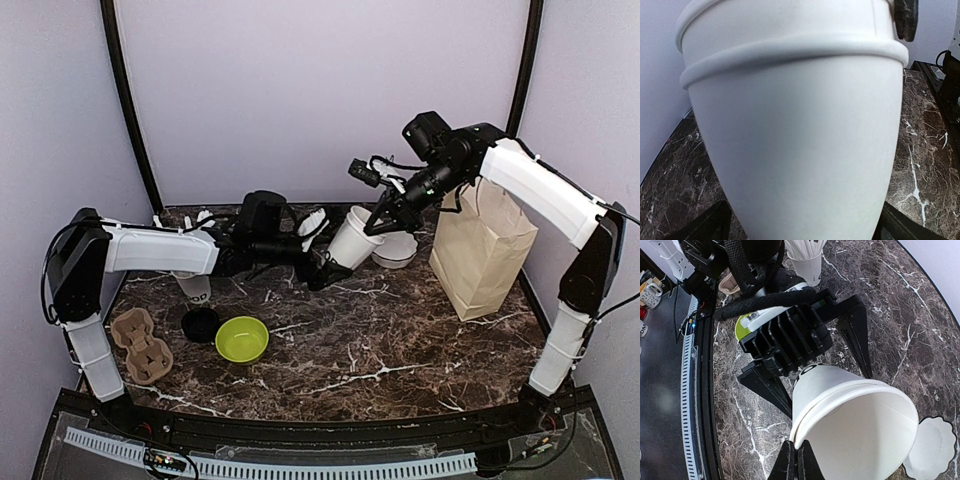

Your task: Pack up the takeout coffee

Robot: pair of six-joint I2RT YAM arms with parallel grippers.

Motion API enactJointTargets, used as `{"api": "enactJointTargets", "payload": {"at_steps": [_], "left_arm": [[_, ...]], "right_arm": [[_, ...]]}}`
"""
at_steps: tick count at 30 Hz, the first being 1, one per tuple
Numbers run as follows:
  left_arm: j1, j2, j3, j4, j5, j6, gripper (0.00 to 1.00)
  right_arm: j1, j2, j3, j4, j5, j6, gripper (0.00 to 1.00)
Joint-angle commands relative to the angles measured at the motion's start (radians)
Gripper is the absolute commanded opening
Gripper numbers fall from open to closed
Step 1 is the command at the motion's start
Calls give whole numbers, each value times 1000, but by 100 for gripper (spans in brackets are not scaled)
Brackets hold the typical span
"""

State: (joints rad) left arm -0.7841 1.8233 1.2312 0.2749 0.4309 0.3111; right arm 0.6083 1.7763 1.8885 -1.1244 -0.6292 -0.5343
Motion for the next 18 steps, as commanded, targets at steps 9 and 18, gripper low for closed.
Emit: {"api": "enactJointTargets", "payload": {"at_steps": [9,18], "left_arm": [[-4,12,12,0,14,8,90],[-2,1,1,14,-24,-8,75]], "right_arm": [[8,-26,40,5,-50,-12,0],[8,-38,32,-2,-26,-24,0]]}}
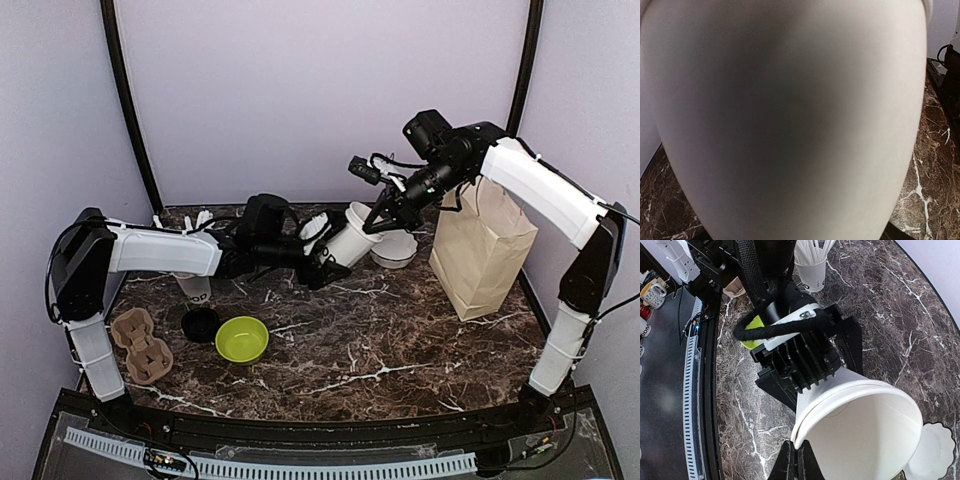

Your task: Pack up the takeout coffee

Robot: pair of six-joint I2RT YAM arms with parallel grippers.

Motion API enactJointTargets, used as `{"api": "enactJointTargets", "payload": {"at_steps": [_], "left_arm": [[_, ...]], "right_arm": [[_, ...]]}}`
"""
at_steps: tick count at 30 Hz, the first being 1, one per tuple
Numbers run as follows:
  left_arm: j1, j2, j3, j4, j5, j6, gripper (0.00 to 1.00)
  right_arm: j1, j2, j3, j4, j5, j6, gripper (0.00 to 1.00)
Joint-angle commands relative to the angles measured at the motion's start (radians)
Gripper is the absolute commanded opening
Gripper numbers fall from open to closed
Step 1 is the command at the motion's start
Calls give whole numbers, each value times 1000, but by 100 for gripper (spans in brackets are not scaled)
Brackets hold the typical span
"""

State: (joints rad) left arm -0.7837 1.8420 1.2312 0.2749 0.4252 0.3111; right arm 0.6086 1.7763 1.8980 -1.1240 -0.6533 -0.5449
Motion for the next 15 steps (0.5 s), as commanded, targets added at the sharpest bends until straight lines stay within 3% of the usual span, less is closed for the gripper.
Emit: {"api": "enactJointTargets", "payload": {"at_steps": [1,8,15], "left_arm": [[-1,-20,-1,16,-18,-9,73],[4,-57,-38,25,-29,-8,68],[15,-96,-79,19,-39,-21,67]], "right_arm": [[8,-37,23,-1,5,-15,0],[-63,-31,69,-18,-42,-36,0],[-108,-39,154,-24,51,-65,0]]}}
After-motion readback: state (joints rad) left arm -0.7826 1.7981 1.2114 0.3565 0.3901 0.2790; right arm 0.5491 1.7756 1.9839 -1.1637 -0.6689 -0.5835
